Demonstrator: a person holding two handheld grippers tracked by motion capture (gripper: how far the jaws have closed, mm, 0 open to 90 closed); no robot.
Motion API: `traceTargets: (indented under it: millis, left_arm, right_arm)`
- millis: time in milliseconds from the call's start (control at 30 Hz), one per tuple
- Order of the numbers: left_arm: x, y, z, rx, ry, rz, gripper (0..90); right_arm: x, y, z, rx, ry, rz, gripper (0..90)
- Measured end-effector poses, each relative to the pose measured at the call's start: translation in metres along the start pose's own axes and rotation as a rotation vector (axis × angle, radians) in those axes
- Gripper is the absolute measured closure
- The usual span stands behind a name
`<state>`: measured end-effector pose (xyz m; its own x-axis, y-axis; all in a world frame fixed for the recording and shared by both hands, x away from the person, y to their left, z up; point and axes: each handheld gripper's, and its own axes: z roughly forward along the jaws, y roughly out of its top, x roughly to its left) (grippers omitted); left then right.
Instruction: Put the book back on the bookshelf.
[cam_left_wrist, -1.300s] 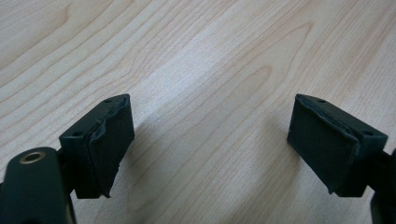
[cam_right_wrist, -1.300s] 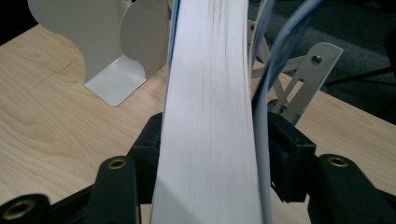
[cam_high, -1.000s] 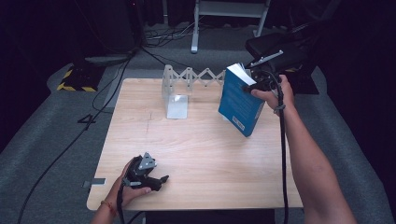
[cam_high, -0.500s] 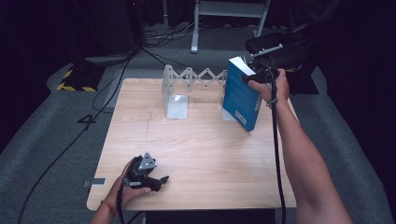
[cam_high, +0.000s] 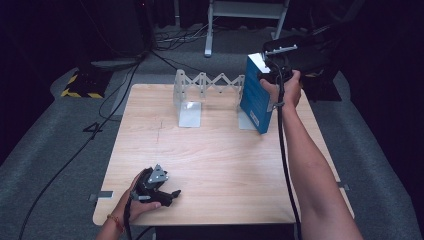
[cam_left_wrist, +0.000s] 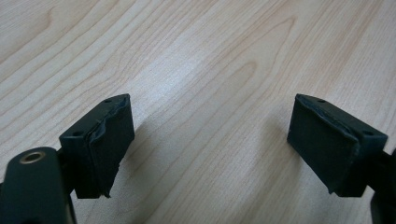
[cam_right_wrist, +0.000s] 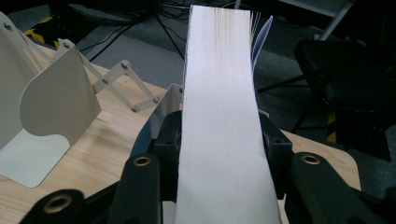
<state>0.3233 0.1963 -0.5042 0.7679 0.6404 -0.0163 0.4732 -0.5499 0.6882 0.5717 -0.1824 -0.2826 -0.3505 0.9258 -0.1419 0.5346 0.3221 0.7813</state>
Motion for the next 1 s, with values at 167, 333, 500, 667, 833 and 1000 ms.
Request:
traceTargets:
  millis: [167,333,500,667,833,1000]
  left_arm:
    - [0.0,0.0,0.0,0.0,0.0,0.002,15.0]
    - [0.0,0.0,0.0,0.0,-0.006,0.004,15.1]
    - [0.0,0.0,0.0,-0.001,-0.005,0.004,15.1]
    - [-0.001,0.0,0.001,-0.003,-0.005,0.003,15.1]
    - [0.0,0.0,0.0,0.0,-0.002,0.006,15.1]
    - [-0.001,0.0,0.0,-0.003,0.0,0.001,15.2]
  right_arm:
    - [-0.001,-0.011,0.006,-0.014,-0.013,0.044,60.6]
    - [-0.003,-0.017,0.003,-0.015,-0.025,0.064,60.3]
    - [-0.008,-0.028,-0.003,-0.014,-0.014,0.077,59.6]
    - [-0.012,-0.036,-0.009,-0.031,-0.018,0.081,58.9]
    - [-0.01,-0.04,-0.015,-0.032,-0.006,0.056,57.6]
    - [-0.014,-0.042,-0.018,-0.026,0.033,0.055,56.8]
